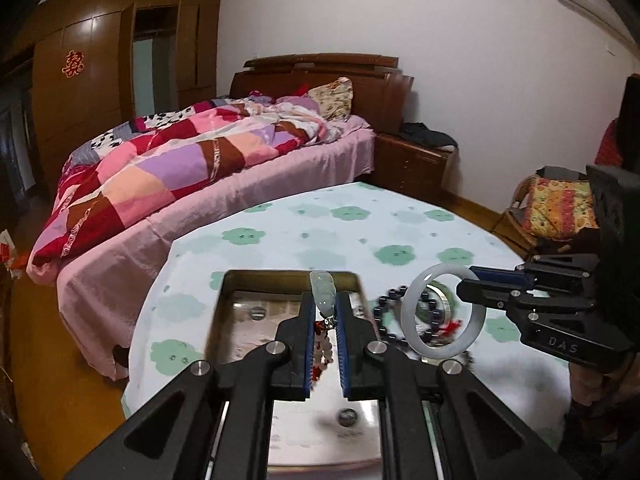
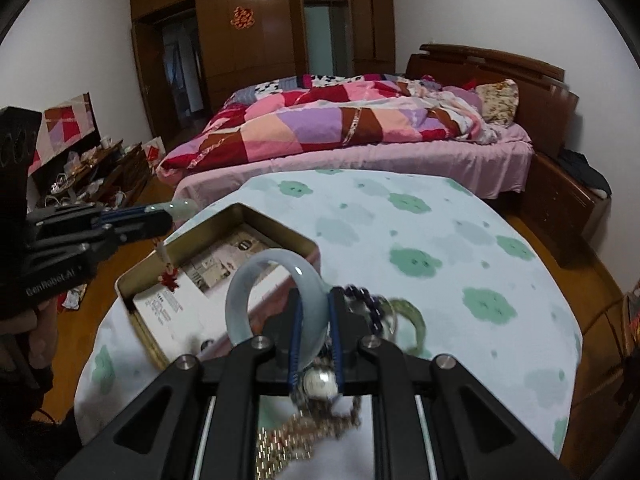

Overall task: Organize jewelry
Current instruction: 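Carry the pendant into the tin with the left gripper while the right brings the bangle over it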

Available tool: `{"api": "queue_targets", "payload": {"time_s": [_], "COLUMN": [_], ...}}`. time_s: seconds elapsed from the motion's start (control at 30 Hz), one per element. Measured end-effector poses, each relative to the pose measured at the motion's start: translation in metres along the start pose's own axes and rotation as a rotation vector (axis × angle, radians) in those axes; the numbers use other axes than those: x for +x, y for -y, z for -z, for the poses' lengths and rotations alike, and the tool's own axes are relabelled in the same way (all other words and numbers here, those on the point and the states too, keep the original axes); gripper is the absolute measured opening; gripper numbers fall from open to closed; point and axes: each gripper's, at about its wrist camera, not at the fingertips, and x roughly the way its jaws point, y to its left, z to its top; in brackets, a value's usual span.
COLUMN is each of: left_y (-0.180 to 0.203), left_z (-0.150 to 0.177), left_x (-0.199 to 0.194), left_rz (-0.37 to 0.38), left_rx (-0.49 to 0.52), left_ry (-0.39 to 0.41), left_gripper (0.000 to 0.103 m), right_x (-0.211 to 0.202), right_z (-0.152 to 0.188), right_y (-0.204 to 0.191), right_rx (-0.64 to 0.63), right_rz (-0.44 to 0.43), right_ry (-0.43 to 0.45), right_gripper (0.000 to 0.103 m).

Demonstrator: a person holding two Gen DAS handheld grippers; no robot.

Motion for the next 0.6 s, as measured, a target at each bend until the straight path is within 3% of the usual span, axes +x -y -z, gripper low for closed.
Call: {"api": "queue_targets", "payload": {"time_s": [0.6], "left_y": [-0.038], "left_z": [-0.012], "left_x": [0.064], "left_rz": [-0.063], "left_rx": [-0.009], "left_ry": [-0.092], "left_gripper": [0.009], "right_x": [0.077], "right_z": [-0.033], "right_y": [-0.025], "right_rx": [-0.07], "right_rz": [0.006], "right_ry": [-0.104], "right_gripper": [0.015]}}
